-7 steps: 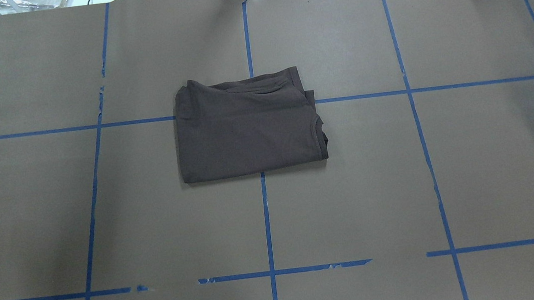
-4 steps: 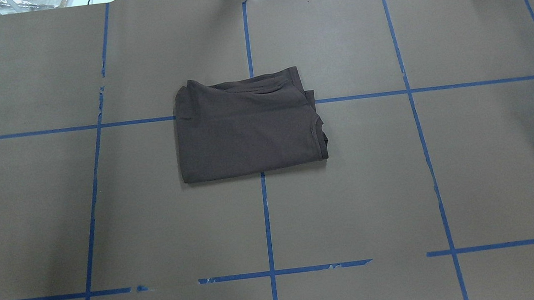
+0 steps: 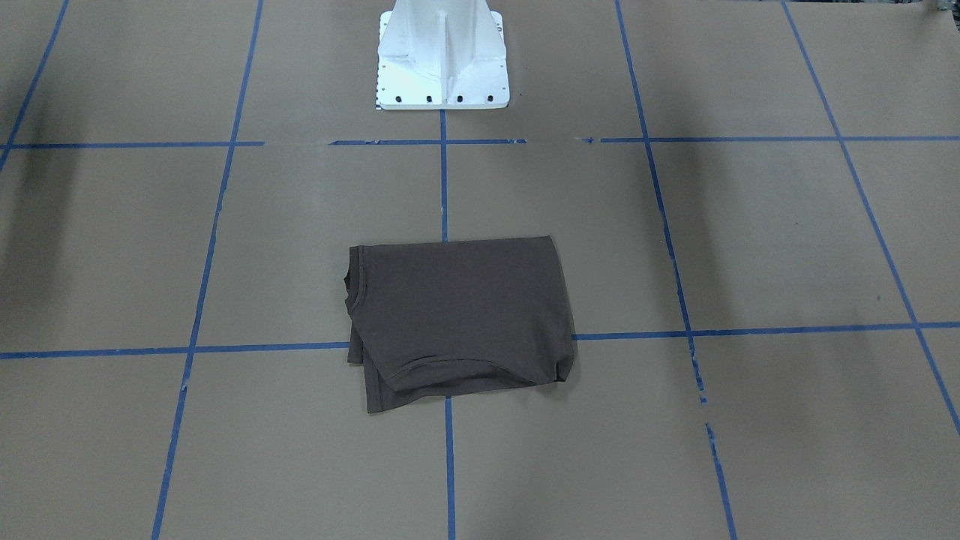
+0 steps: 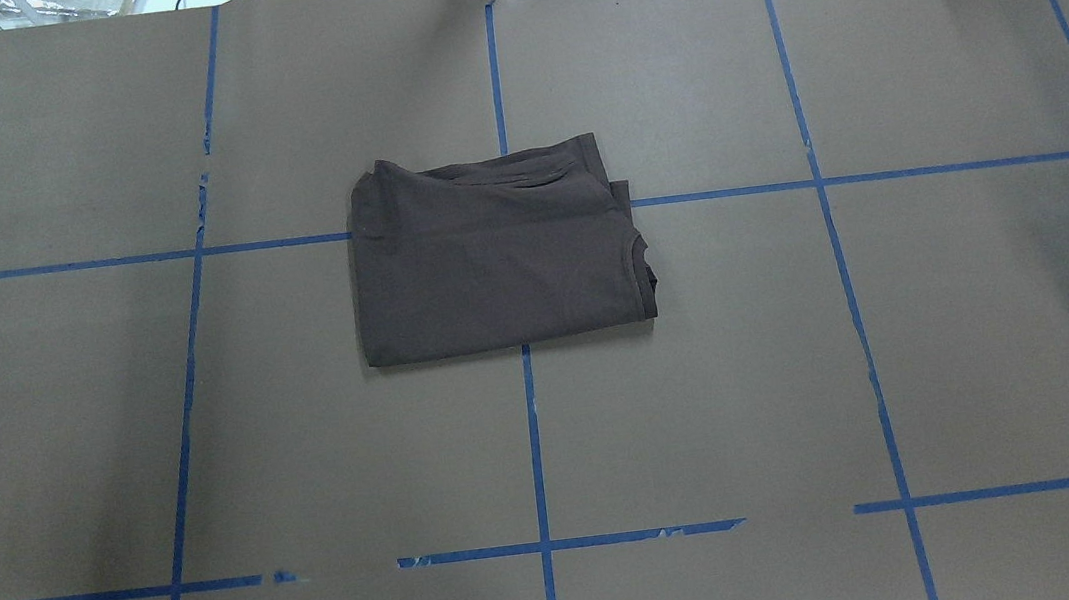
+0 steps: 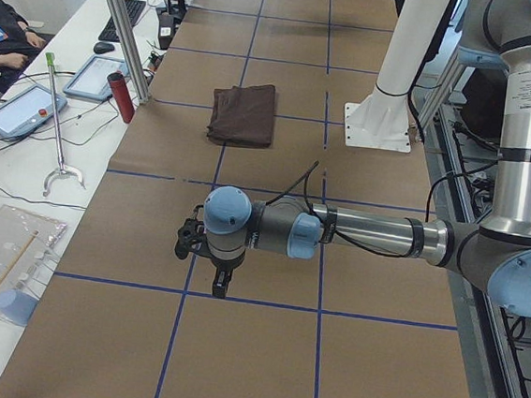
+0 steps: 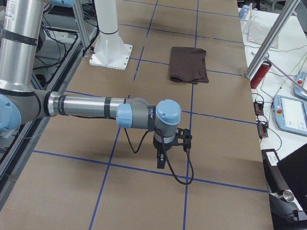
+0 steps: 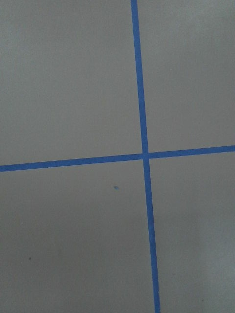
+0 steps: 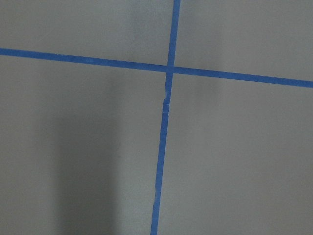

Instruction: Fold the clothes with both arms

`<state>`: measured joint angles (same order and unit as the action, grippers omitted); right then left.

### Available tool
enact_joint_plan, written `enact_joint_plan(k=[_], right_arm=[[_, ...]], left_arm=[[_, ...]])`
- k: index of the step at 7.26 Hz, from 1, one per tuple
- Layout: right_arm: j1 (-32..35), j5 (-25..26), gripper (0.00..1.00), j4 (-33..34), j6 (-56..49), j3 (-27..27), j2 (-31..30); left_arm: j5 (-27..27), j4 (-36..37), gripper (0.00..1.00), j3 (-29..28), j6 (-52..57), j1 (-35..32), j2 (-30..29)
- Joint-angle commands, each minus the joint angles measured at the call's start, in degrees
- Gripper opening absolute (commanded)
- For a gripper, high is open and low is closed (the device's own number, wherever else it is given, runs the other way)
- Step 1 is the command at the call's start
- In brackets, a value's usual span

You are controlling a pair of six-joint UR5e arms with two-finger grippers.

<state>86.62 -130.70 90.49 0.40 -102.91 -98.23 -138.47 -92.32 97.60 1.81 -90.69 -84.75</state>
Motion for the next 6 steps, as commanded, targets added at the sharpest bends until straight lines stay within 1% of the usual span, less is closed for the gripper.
enact_joint_plan(k=[1, 6], right_arm=[[-0.05, -0.17, 1.0, -0.05, 0.04, 0.08, -0.03], [-0.05, -0.52, 1.0, -0.05, 0.48, 0.17, -0.03]], left_arm=[[0.3, -0.31, 1.0, 0.23, 0.21, 0.07, 0.9], [0.04, -0.49, 1.0, 1.02, 0.21, 0.16, 0.9]])
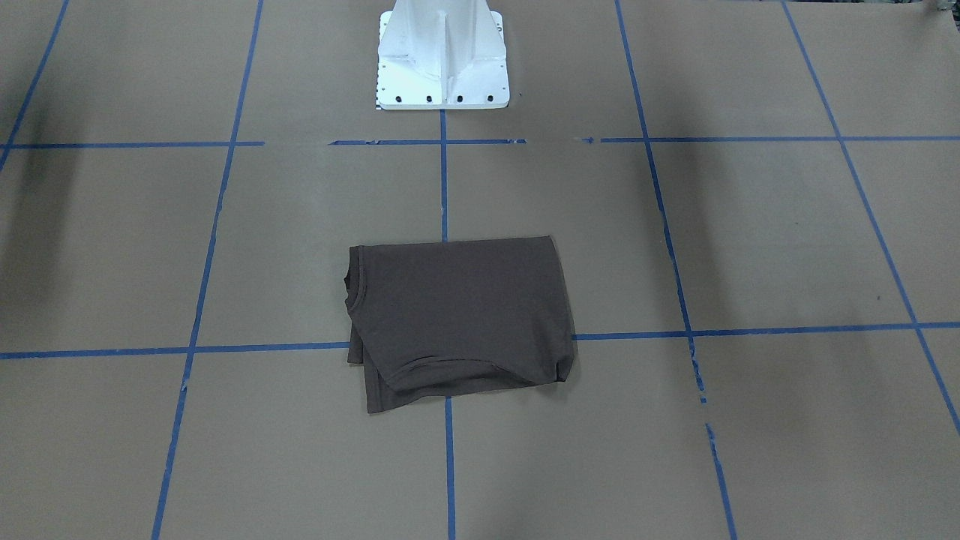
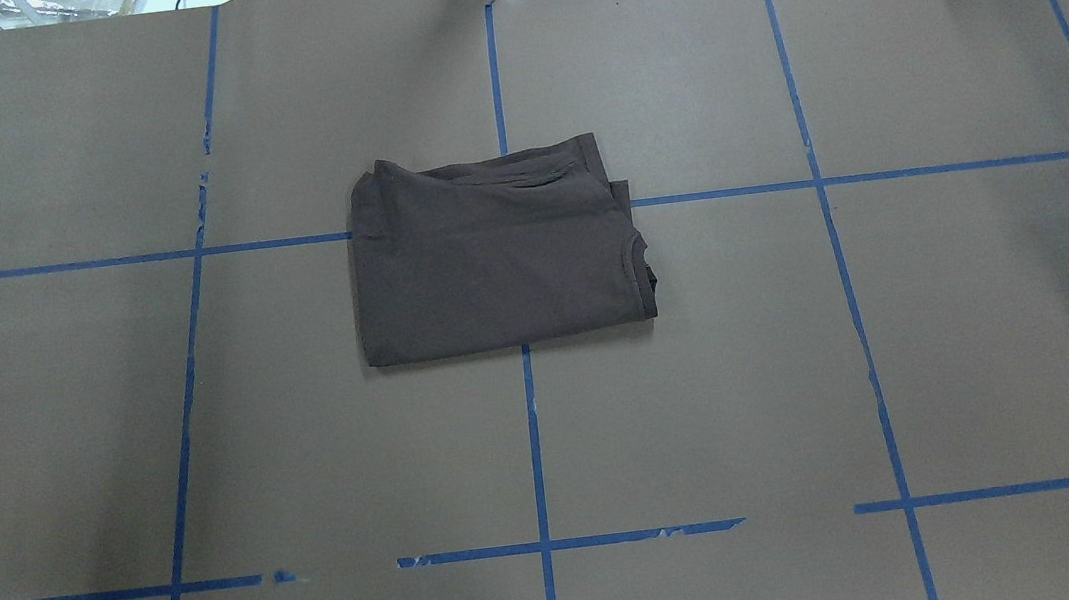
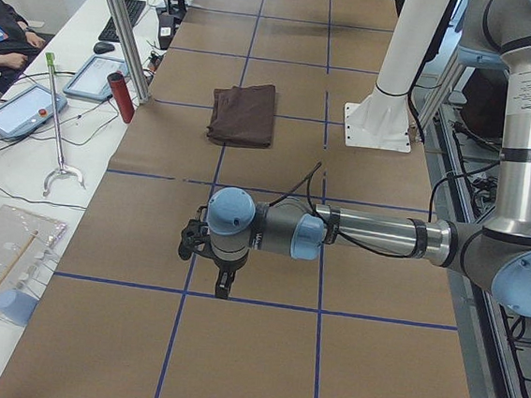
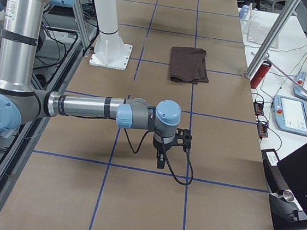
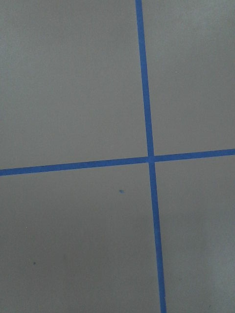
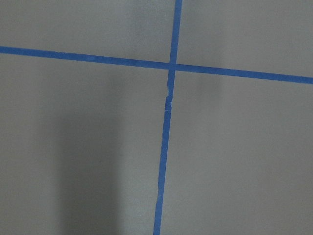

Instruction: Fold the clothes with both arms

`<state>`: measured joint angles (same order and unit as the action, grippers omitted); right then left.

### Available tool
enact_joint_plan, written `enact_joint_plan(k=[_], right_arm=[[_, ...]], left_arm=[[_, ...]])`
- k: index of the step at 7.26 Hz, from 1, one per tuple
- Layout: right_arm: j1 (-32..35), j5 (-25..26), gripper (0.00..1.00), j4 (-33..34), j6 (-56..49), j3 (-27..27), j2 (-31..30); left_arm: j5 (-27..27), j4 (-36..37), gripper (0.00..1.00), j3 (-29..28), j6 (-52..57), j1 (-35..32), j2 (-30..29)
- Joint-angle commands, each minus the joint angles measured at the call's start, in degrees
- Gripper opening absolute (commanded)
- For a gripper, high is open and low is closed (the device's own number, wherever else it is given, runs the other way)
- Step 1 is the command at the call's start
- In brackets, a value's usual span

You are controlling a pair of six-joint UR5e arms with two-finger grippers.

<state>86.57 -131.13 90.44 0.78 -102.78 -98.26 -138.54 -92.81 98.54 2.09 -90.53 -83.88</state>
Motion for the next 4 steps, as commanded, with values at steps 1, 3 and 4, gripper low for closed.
enact_joint_plan(k=[1, 3, 4], right_arm=[[0.0, -0.18, 1.0, 0.0, 0.1, -0.06, 0.0], [0.0, -0.53, 1.0, -1.48, -0.07, 0.03, 0.0], [0.0, -0.62, 1.0, -1.84, -0.07, 0.03, -0.09]], left_arm=[[0.2, 0.0, 1.0, -0.02, -0.06, 0.0, 0.03], [0.29, 0.08, 1.0, -0.37, -0.06, 0.0, 0.12], [0.29, 0.08, 1.0, -0.54, -0.06, 0.0, 0.47]])
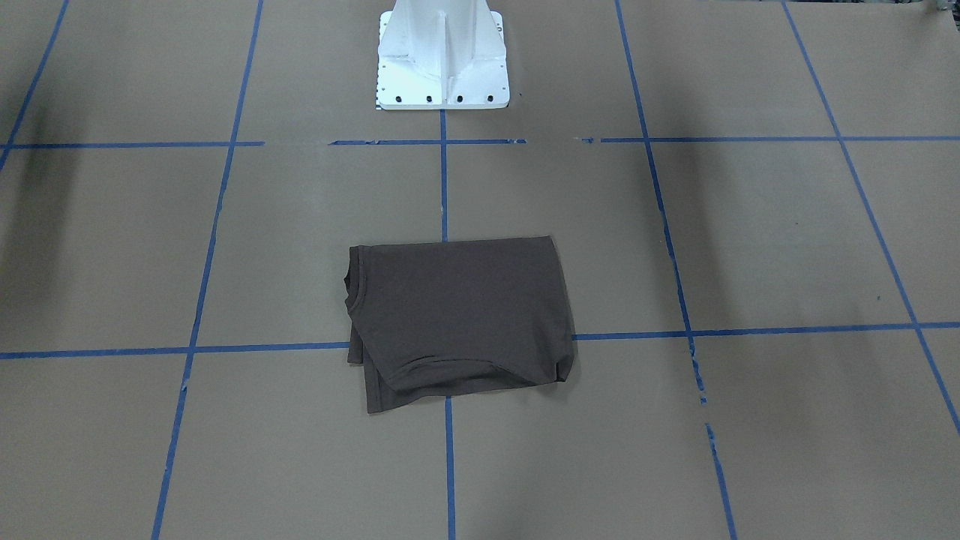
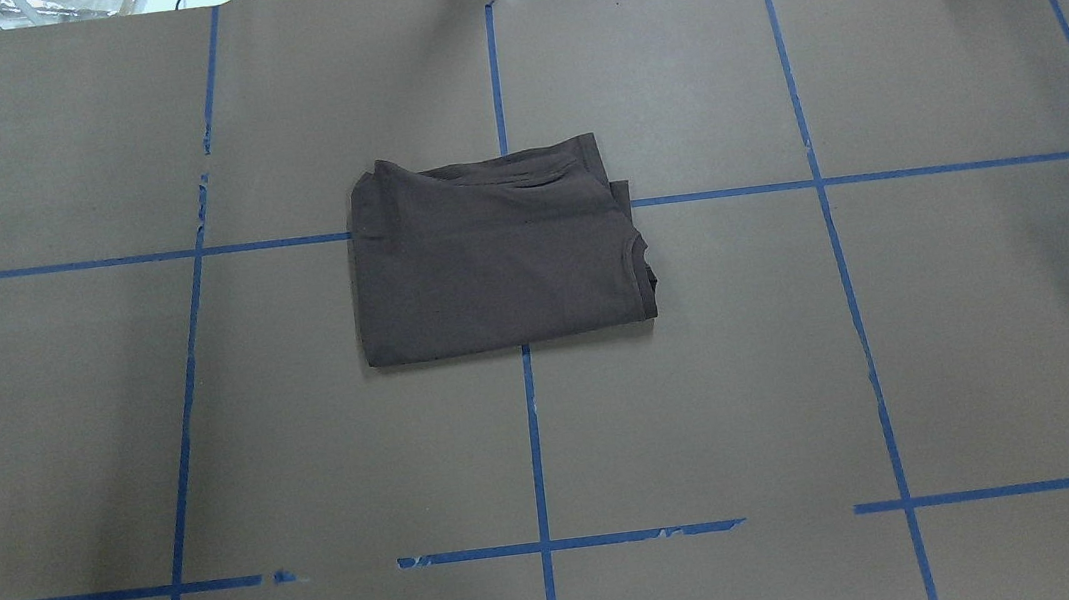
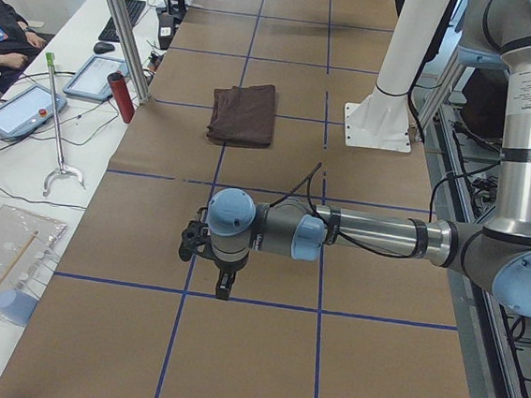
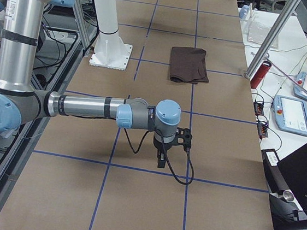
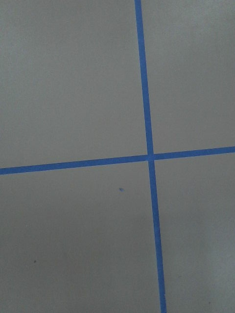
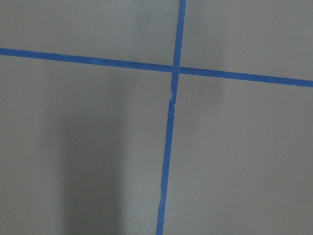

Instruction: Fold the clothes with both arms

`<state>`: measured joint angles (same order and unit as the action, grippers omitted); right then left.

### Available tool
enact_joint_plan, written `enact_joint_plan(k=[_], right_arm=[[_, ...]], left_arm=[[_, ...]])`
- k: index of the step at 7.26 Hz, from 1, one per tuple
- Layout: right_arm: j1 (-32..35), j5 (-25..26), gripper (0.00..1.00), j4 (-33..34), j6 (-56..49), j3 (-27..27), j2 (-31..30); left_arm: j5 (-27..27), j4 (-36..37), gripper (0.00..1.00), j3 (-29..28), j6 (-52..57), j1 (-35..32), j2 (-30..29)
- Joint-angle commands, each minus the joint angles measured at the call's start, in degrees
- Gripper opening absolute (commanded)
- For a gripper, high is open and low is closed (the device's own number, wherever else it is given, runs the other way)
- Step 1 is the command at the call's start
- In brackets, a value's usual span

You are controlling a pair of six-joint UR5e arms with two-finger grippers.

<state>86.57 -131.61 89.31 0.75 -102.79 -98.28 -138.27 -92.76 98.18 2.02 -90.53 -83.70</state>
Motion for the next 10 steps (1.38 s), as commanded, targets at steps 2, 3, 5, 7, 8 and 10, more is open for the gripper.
enact_joint_plan(k=[2, 3, 5, 7, 8, 10], right_arm=[[0.0, -0.05, 1.0, -0.8, -0.22, 0.04, -0.07], [0.0, -0.14, 1.0, -0.89, -0.22, 0.04, -0.33], [0.0, -0.14, 1.0, -0.89, -0.22, 0.04, -0.77], [0.0, -0.05, 1.0, -0.89, -0.22, 0.04, -1.03], [0.0, -0.14, 1.0, -0.89, -0.22, 0.04, -1.03], [0.0, -0.14, 1.0, -0.89, -0.22, 0.04, -1.03]], left_arm=[[0.02, 0.03, 1.0, 0.26, 0.0, 0.0, 0.73], [0.02, 0.03, 1.0, 0.26, 0.0, 0.0, 0.73], [0.02, 0.03, 1.0, 0.26, 0.0, -0.09, 0.73], [0.02, 0.03, 1.0, 0.26, 0.0, -0.09, 0.64], [0.02, 0.03, 1.0, 0.26, 0.0, -0.09, 0.64], [0.02, 0.03, 1.0, 0.26, 0.0, -0.09, 0.64]])
